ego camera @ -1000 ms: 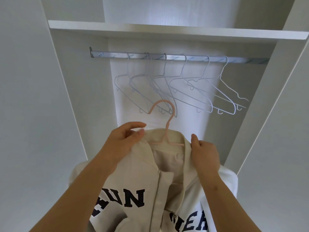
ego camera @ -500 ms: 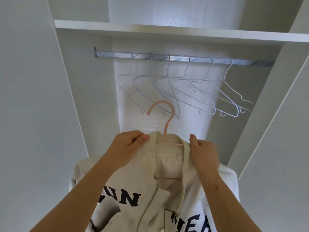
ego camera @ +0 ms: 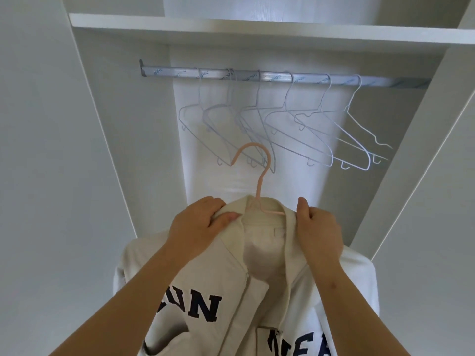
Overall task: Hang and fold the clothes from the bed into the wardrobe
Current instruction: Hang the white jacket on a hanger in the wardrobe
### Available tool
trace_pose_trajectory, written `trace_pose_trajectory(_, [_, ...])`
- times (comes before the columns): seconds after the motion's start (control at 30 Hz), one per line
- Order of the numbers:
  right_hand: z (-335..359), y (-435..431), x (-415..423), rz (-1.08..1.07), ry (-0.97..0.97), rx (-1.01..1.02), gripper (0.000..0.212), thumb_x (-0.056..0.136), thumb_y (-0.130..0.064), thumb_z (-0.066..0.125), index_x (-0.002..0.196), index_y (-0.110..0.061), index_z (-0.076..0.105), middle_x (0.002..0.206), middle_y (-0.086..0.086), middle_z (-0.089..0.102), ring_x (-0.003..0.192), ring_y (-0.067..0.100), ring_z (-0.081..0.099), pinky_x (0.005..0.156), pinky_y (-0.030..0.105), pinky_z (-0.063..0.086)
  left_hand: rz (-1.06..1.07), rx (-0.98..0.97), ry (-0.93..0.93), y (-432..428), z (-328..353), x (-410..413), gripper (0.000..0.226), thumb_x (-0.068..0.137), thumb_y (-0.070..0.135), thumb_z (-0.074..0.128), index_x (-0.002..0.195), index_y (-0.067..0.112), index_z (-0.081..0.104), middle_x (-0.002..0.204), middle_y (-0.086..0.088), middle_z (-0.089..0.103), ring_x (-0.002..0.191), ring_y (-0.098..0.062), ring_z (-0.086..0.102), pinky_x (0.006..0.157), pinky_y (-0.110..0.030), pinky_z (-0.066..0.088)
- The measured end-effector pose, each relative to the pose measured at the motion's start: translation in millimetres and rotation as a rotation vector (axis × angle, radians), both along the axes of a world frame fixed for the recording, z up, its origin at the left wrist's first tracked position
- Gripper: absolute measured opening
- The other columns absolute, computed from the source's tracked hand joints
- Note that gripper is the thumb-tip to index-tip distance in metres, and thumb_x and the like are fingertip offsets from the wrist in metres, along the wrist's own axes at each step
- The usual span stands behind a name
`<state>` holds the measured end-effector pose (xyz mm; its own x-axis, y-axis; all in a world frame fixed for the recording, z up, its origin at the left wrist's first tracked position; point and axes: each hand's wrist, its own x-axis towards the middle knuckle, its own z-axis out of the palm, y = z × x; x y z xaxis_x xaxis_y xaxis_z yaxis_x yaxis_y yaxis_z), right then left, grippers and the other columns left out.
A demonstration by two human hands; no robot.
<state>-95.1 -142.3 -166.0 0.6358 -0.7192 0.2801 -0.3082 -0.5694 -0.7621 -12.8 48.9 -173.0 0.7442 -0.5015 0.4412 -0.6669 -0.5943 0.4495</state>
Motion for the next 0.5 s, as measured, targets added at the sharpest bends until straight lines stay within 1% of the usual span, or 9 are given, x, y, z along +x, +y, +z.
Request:
trace_pose_trajectory(0.03, [-0.3, 0.6, 0.1, 0.039, -0.023, -0.069, 0.053, 0.097, -0.039, 0.035, 0.049, -0.017, 0.029, 0.045, -0.004, 0.035, 0.047, 0.013, 0.034, 0.065, 0.032, 0.033, 0.026, -0.021, -0.012, -5.0, -1.7, -1.9, 0.035, 0.090, 0.050, 0.044, 0.061, 0.032, 0.035, 0.063, 0.008, 0.041, 0.060, -0.002, 0.043, 0.054, -0.022, 0.027])
trace_pose_trajectory(0.07, [-0.1, 1.1, 0.6, 0.092, -0.034, -0.121, 0.052, 0.097, -0.041, 0.033, 0.050, -0.018, 0.032, 0.046, -0.005, 0.038, 0.048, 0.009, 0.036, 0.066, 0.031, 0.033, 0.044, -0.035, -0.018, -10.2, -2.8, -4.2, 0.037, 0.090, 0.050, 0.041, 0.060, 0.030, 0.035, 0.061, 0.007, 0.041, 0.059, -0.002, 0.042, 0.053, -0.022, 0.026])
trace_pose_trajectory(0.17, [-2.5, 1.1, 3.5, 0.230, 0.088, -0.159, 0.055, 0.095, -0.053, 0.025, 0.053, -0.022, 0.040, 0.052, -0.007, 0.046, 0.052, 0.005, 0.042, 0.052, 0.025, 0.029, 0.150, -0.091, 0.031, -24.1, -3.9, -7.9, 0.045, 0.092, 0.051, 0.033, 0.054, 0.025, 0.033, 0.054, 0.007, 0.040, 0.053, -0.004, 0.040, 0.050, -0.024, 0.025])
trace_pose_trajectory(0.23, [-7.1, -3.5, 5.5, 0.242, 0.169, -0.087, 0.058, 0.094, -0.058, 0.027, 0.052, -0.022, 0.044, 0.053, -0.006, 0.048, 0.054, 0.008, 0.046, 0.050, 0.024, 0.029, 0.201, -0.076, 0.081, -30.1, -5.1, -7.5, 0.047, 0.093, 0.050, 0.030, 0.054, 0.024, 0.035, 0.054, 0.006, 0.042, 0.053, -0.005, 0.041, 0.050, -0.024, 0.026])
trace_pose_trajectory(0.3, [-11.2, -10.8, 8.2, 0.254, 0.195, 0.027, 0.059, 0.093, -0.058, 0.032, 0.051, -0.018, 0.044, 0.051, -0.005, 0.047, 0.053, 0.011, 0.047, 0.053, 0.025, 0.032, 0.200, 0.013, 0.142, -34.1, -7.6, -6.2, 0.047, 0.095, 0.050, 0.030, 0.057, 0.023, 0.039, 0.056, 0.006, 0.044, 0.054, -0.006, 0.042, 0.051, -0.024, 0.028])
trace_pose_trajectory(0.37, [-15.7, -14.9, 11.3, 0.255, 0.198, 0.127, 0.059, 0.093, -0.056, 0.036, 0.049, -0.017, 0.040, 0.048, -0.004, 0.044, 0.051, 0.013, 0.046, 0.056, 0.028, 0.035, 0.173, 0.066, 0.163, -35.2, -7.1, -4.4, 0.044, 0.096, 0.048, 0.032, 0.066, 0.020, 0.048, 0.061, 0.005, 0.049, 0.060, -0.011, 0.049, 0.054, -0.026, 0.034])
trace_pose_trajectory(0.4, [-17.7, -15.6, 13.3, 0.247, 0.189, 0.163, 0.059, 0.093, -0.054, 0.037, 0.047, -0.017, 0.038, 0.048, -0.004, 0.043, 0.051, 0.014, 0.045, 0.057, 0.029, 0.035, 0.162, 0.046, 0.157, -34.7, -6.6, -2.6, 0.040, 0.096, 0.044, 0.033, 0.075, 0.019, 0.055, 0.068, 0.004, 0.055, 0.066, -0.014, 0.053, 0.060, -0.027, 0.039])
trace_pose_trajectory(0.47, [-19.4, -15.0, 17.5, 0.224, 0.174, 0.215, 0.059, 0.093, -0.052, 0.039, 0.046, -0.017, 0.037, 0.048, -0.003, 0.044, 0.052, 0.016, 0.045, 0.059, 0.031, 0.035, 0.188, -0.063, 0.161, -31.2, -5.6, 1.8, 0.032, 0.097, 0.036, 0.037, 0.093, 0.017, 0.062, 0.084, 0.002, 0.062, 0.080, -0.016, 0.057, 0.074, -0.030, 0.044])
trace_pose_trajectory(0.5, [-19.2, -14.6, 20.3, 0.219, 0.166, 0.242, 0.059, 0.093, -0.051, 0.039, 0.045, -0.017, 0.037, 0.048, -0.003, 0.044, 0.052, 0.017, 0.045, 0.060, 0.032, 0.035, 0.219, -0.135, 0.189, -28.5, -5.0, 4.0, 0.027, 0.097, 0.032, 0.039, 0.096, 0.018, 0.062, 0.088, 0.004, 0.062, 0.082, -0.014, 0.056, 0.075, -0.028, 0.042])
